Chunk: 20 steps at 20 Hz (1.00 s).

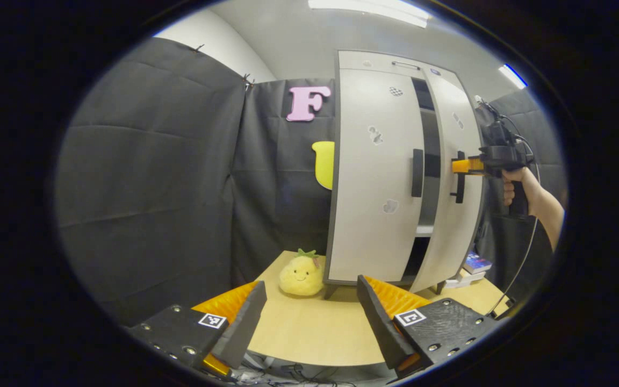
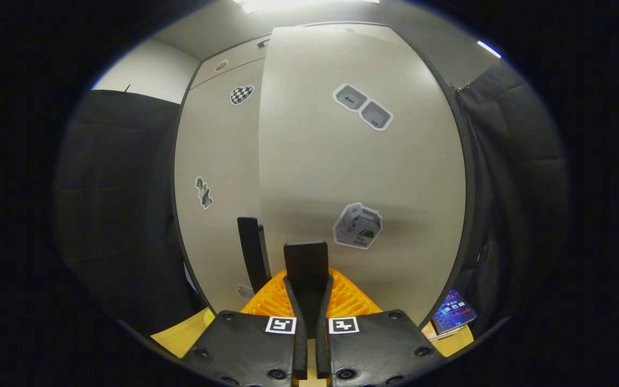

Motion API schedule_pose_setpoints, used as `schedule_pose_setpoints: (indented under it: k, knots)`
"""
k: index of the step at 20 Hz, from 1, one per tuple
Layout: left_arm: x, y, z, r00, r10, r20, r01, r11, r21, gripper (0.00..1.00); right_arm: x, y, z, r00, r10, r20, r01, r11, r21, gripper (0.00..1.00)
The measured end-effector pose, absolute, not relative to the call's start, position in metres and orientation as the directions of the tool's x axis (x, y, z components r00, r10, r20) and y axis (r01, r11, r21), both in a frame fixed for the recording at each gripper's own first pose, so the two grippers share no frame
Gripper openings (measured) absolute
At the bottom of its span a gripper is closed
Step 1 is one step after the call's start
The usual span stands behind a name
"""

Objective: Open the right door of the double-door shoe cabinet with the right hand, and open the left door with the left hand.

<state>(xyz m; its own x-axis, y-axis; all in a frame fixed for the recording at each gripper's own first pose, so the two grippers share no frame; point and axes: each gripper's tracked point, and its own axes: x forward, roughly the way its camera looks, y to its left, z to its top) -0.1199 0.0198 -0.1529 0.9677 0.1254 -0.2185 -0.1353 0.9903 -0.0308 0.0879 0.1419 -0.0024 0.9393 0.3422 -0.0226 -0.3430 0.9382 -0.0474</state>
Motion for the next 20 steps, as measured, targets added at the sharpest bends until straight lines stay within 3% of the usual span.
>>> schedule_pose_setpoints:
  k: [4,5,6,10,11,13,20]
  knots:
    - [-0.123,0.005,-0.152,0.97,0.104,-0.218,-0.11,0.994,-0.016,0.98,0.072,0.128,-0.003,0.942,0.336,-0.015,-0.336,0.941,-0.048,0.08]
    - [-0.125,0.001,-0.152,0.971,0.097,-0.219,-0.103,0.995,-0.015,0.97,0.068,0.124,-0.004,0.941,0.338,-0.015,-0.338,0.94,-0.044,0.04]
    - [-0.124,-0.003,-0.152,0.972,0.089,-0.219,-0.094,0.995,-0.013,0.97,0.063,0.121,-0.004,0.94,0.34,-0.013,-0.34,0.94,-0.041,0.08]
    - [-0.118,-0.016,-0.156,0.972,0.062,-0.226,-0.067,0.998,-0.017,0.99,0.049,0.105,-0.004,0.943,0.333,-0.008,-0.333,0.942,-0.043,0.08]
    - [-0.116,-0.02,-0.158,0.973,0.053,-0.226,-0.059,0.998,-0.021,0.99,0.044,0.099,-0.004,0.944,0.328,-0.009,-0.328,0.944,-0.042,0.04]
    - [-0.112,-0.026,-0.156,0.974,0.038,-0.223,-0.045,0.999,-0.024,0.98,0.035,0.088,-0.004,0.946,0.323,-0.011,-0.323,0.946,-0.041,0.08]
    - [-0.099,-0.049,-0.159,0.974,-0.018,-0.224,0.011,0.999,-0.032,0.97,0.013,0.046,-0.002,0.96,0.281,-0.006,-0.281,0.96,-0.008,0.07]
